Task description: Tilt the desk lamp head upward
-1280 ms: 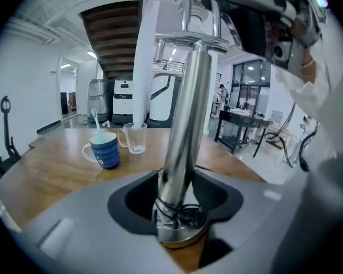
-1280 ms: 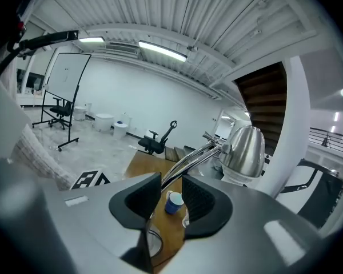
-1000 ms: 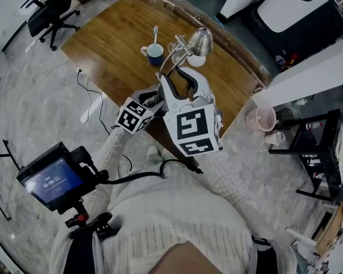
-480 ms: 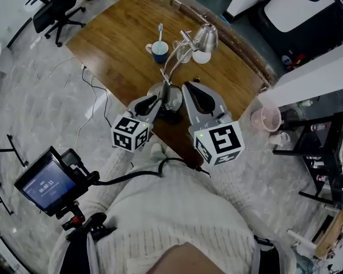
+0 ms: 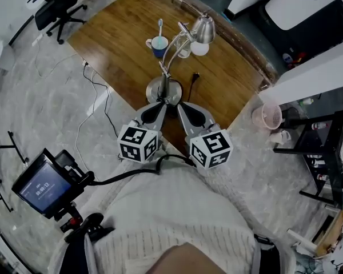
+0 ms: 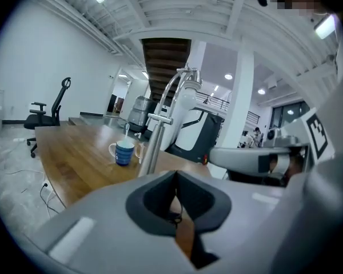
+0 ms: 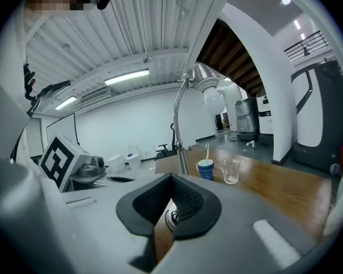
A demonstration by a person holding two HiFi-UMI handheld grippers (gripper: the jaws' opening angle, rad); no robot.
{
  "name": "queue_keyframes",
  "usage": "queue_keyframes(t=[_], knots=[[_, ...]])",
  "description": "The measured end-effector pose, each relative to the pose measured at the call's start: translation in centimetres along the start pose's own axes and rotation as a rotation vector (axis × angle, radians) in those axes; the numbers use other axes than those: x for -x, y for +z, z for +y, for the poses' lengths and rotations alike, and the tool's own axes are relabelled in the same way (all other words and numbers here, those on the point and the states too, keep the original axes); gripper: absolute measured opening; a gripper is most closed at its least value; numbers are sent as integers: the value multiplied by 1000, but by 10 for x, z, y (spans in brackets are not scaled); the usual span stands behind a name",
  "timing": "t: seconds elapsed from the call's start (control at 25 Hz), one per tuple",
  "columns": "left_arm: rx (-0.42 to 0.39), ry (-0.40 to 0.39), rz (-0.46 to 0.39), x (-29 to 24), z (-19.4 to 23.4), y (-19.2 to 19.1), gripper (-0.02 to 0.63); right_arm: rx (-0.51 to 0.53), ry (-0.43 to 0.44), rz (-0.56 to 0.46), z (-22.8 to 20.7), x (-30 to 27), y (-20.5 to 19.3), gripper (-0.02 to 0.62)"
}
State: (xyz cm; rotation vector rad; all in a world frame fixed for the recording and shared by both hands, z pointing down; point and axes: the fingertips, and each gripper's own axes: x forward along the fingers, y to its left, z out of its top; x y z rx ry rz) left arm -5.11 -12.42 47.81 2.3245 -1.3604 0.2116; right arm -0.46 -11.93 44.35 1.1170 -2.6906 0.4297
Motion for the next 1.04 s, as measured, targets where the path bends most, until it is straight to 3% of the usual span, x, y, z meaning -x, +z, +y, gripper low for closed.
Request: queue_keyframes(t=[0.28,0.68,1.04], knots=[[7,-10,19,-5,2,-2,8,4,-23,28,-8,2,-7,-2],[-19,-20,39,-8,-3,-6,7,-3,45,110,-3,-4,-22,-2],[-56,-46,62,-8,-14,-13,6,-16,23,175,-10,-6,-32,-2]])
